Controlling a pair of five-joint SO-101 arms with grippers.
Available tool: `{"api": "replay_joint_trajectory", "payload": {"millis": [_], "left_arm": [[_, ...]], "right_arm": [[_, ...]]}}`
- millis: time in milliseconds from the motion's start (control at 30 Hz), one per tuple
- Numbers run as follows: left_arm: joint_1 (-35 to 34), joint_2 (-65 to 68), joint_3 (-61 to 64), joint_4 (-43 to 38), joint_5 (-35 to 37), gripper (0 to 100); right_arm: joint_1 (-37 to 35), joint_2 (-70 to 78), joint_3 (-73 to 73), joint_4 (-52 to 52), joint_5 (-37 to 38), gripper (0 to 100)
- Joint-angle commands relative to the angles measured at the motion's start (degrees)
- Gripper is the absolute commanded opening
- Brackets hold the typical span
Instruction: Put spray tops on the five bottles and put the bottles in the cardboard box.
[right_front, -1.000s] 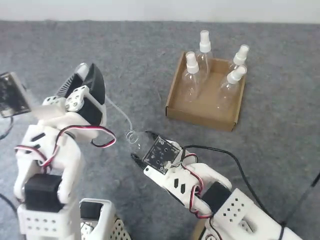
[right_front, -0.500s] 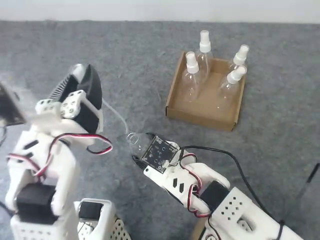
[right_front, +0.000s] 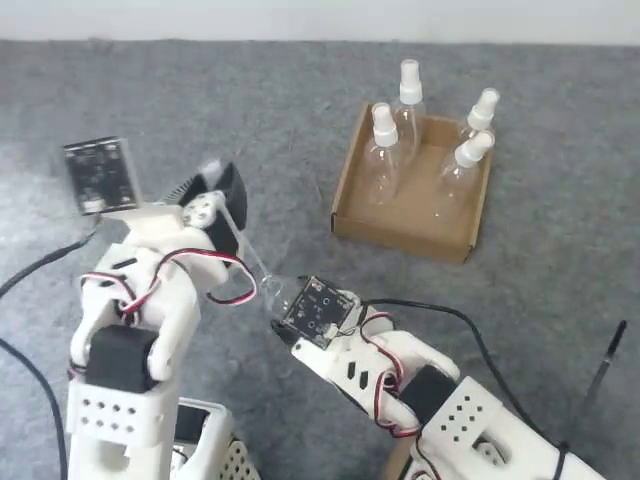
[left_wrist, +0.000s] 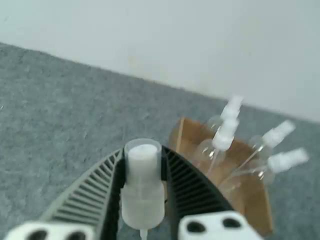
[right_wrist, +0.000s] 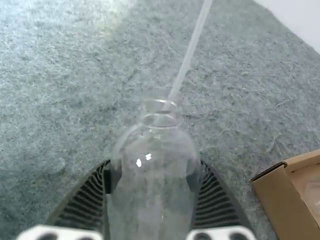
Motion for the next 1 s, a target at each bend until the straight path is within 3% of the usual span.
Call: {"api": "replay_joint_trajectory", "payload": {"millis": [0, 200, 400, 700, 867, 967], "left_arm": [[0.53, -0.70, 3.12, -1.67, -2.73, 1], [2.64, -0.62, 7.08, -1.85, -5.19, 1], [9.23, -0.70, 8.40, -2.02, -6.77, 1], [9.93, -0.62, 9.80, -1.67, -6.77, 1], [10.37, -0.62, 12.97, -1.93, -6.77, 1], [12.48, -0.62, 13.23, -1.93, -6.77, 1]], "right_arm": [[0.57, 0.04, 0.00, -6.90, -0.62, 0.6], [7.60, 0.57, 2.73, -19.74, -6.77, 0.6], [6.46, 0.66, 3.34, -20.09, -8.35, 0.6], [7.16, 0.22, 3.87, -20.70, -8.79, 0.6], [11.30, 0.22, 2.55, -20.53, -18.46, 0.6], [11.30, 0.22, 2.64, -20.44, -18.11, 0.6]]}}
